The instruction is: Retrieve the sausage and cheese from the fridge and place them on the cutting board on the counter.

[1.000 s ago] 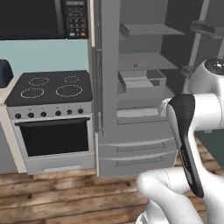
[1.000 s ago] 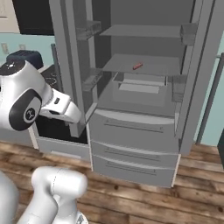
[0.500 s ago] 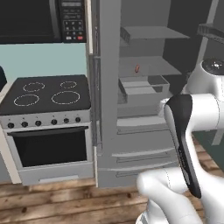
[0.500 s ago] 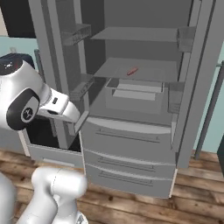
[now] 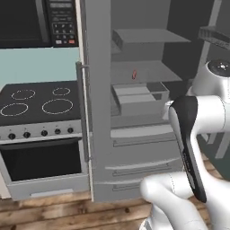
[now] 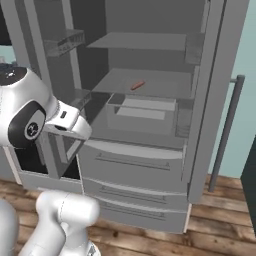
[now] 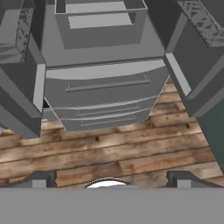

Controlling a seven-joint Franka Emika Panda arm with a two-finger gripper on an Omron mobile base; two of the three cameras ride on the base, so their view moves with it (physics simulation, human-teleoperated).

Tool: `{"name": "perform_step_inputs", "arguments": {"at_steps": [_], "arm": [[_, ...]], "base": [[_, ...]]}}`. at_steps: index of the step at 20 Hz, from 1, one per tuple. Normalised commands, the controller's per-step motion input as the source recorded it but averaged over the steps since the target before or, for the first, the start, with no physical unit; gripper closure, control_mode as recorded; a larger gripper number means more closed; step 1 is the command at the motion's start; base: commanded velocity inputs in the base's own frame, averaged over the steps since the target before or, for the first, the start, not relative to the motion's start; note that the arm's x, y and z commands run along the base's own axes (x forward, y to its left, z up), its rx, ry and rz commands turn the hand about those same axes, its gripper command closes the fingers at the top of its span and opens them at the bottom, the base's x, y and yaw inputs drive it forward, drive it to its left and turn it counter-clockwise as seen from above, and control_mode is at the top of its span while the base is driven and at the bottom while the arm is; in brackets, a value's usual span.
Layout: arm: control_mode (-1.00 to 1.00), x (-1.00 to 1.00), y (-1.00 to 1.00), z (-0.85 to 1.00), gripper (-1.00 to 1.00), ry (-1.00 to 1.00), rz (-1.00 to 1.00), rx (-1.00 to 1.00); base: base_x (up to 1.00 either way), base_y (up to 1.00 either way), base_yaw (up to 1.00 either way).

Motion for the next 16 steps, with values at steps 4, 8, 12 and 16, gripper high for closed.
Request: {"name": "perform_step_inputs", "arguments": {"at_steps": [4, 8, 12, 16], "arm": [[1.0, 0.0, 0.0, 0.0, -1.0, 0.0, 0.0, 0.0], [1.0, 0.0, 0.0, 0.0, -1.0, 0.0, 0.0, 0.0], [1.0, 0.0, 0.0, 0.0, -1.0, 0.0, 0.0, 0.0], [1.0, 0.0, 0.0, 0.0, -1.0, 0.0, 0.0, 0.0]], "base": [[0.39, -0.49, -0.03], [0.52, -0.33, -0.01], [0.59, -0.28, 0.0], [0.54, -0.16, 0.0]]}}
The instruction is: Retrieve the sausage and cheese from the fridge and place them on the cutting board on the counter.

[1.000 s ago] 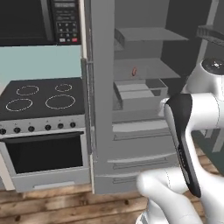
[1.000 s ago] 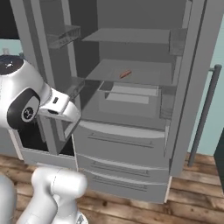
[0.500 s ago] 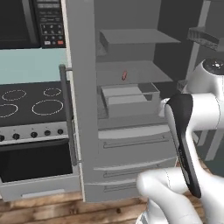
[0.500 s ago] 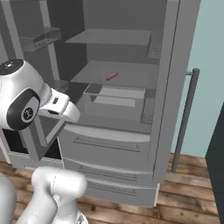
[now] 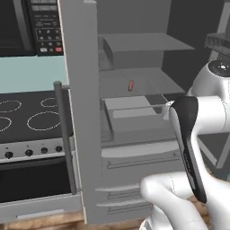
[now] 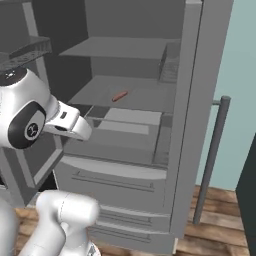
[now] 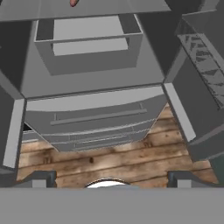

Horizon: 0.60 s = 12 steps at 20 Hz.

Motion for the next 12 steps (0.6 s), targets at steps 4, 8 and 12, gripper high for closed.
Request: {"name": "perform_step_inputs", "arguments": {"at_steps": [4, 8, 12], "arm": [[1.0, 0.0, 0.0, 0.0, -1.0, 0.0, 0.0, 0.0], [1.0, 0.0, 0.0, 0.0, -1.0, 0.0, 0.0, 0.0], [1.0, 0.0, 0.0, 0.0, -1.0, 0.0, 0.0, 0.0]], "base": [[0.62, -0.24, 0.0], [0.6, -0.32, 0.0], [0.58, -0.34, 0.0]]}}
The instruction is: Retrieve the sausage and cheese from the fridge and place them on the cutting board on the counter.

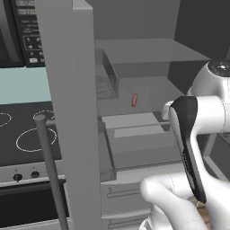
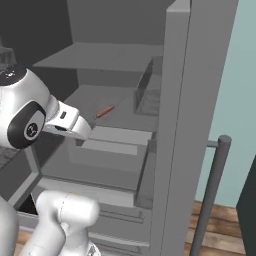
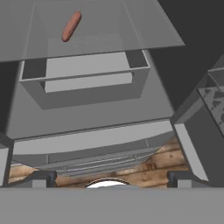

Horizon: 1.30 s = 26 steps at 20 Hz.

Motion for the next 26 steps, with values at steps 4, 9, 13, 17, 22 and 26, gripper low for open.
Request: {"name": "perform_step_inputs", "arguments": {"at_steps": [4, 9, 13, 17, 22, 26], "arm": [[1.0, 0.0, 0.0, 0.0, -1.0, 0.0, 0.0, 0.0], [1.0, 0.0, 0.0, 0.0, -1.0, 0.0, 0.0, 0.0], [1.0, 0.0, 0.0, 0.0, -1.0, 0.0, 0.0, 0.0], [1.0, 0.0, 0.0, 0.0, -1.0, 0.0, 0.0, 0.0], [-1.0, 0.04, -0.1, -0.07, -1.0, 0.01, 0.0, 0.06], [-1.0, 0.12, -0.02, -0.54, -1.0, -0.02, 0.0, 0.2]], "base": [[0.59, -0.29, 0.0], [0.62, -0.11, 0.0], [0.78, 0.0, 0.0], [0.78, 0.0, 0.0], [0.06, -0.07, 0.0], [0.0, 0.0, 0.0]]}}
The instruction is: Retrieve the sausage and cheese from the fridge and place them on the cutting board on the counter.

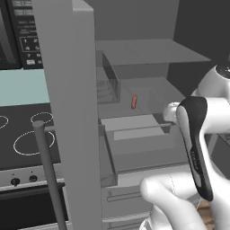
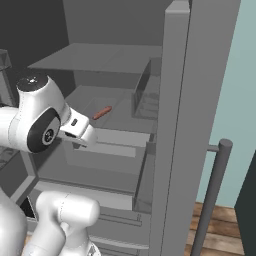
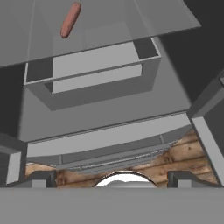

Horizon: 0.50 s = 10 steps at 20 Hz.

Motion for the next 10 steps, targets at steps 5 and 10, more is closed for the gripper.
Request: {"name": "perform_step_inputs", "arguments": {"at_steps": [5, 10], "arm": [[-1.0, 0.07, 0.0, -0.5, -1.0, -0.02, 0.0, 0.17], [-1.0, 0.22, 0.15, -0.14, -1.0, 0.03, 0.0, 0.0]], "base": [[0.0, 0.0, 0.0], [0.0, 0.0, 0.0]]}}
